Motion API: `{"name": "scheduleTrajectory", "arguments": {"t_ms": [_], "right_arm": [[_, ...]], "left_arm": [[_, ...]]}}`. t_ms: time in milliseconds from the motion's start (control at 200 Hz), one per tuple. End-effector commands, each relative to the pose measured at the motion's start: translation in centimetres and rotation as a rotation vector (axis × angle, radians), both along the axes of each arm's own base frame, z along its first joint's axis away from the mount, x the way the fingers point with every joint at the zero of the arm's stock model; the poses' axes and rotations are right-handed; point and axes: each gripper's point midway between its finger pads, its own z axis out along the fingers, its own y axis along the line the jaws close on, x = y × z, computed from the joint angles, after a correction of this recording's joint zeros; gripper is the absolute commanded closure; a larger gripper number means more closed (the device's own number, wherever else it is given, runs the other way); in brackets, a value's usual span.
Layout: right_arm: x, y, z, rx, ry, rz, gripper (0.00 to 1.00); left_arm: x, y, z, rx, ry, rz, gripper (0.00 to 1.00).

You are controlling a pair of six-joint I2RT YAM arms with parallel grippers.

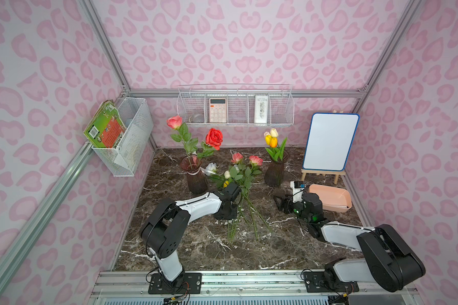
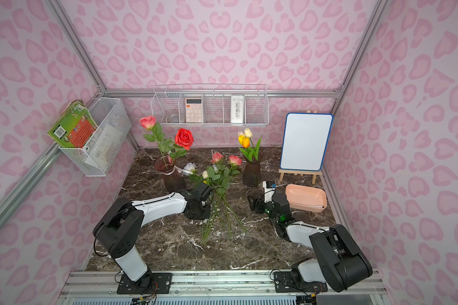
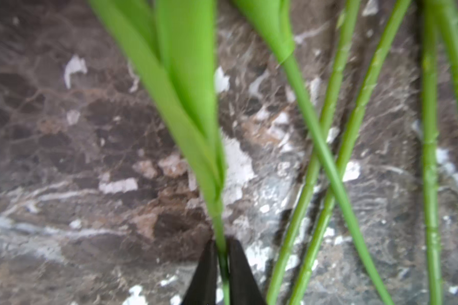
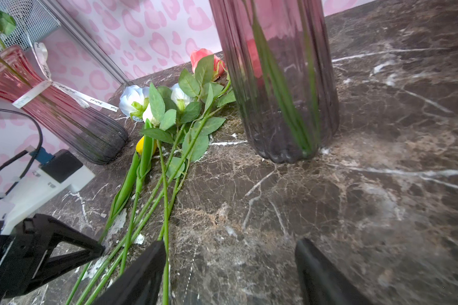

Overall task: Arrange the flowers in different vases according to their variety
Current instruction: Pick up the flower at the center of the board.

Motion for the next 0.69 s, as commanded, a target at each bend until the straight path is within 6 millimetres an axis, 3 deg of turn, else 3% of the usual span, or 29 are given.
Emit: {"name": "scheduleTrajectory", "arguments": {"t_ms": [0, 35, 365, 480, 690], "right_arm": [[0.3, 0.4, 1.0, 0.015, -0.035, 0.013, 0.21], [0.3, 0.4, 1.2, 0.013, -0.041, 0.013, 0.22], [0.1, 0.0, 2.6, 0.024, -0.092, -0.003, 0.2], [0.1, -0.6, 2.7, 0.016, -0.103, -0.029, 0.2], [0.0, -1.5, 3.2, 0.003, -0.126, -0.072, 0.2]], "left_arm": [[0.0, 0.6, 1.4, 0.023, -0.026, -0.009, 0.96], [0.1, 0.4, 2.2, 0.01, -0.041, -0.018, 1.0], [0.5, -1.9, 11.1, -0.047, -0.247, -0.071, 1.0], [1.7, -4.8, 14.4, -0.14, -0.34, -0.109, 1.0], [5.0, -12.2, 21.3, -0.38, -0.535, -0.188, 1.0]]}}
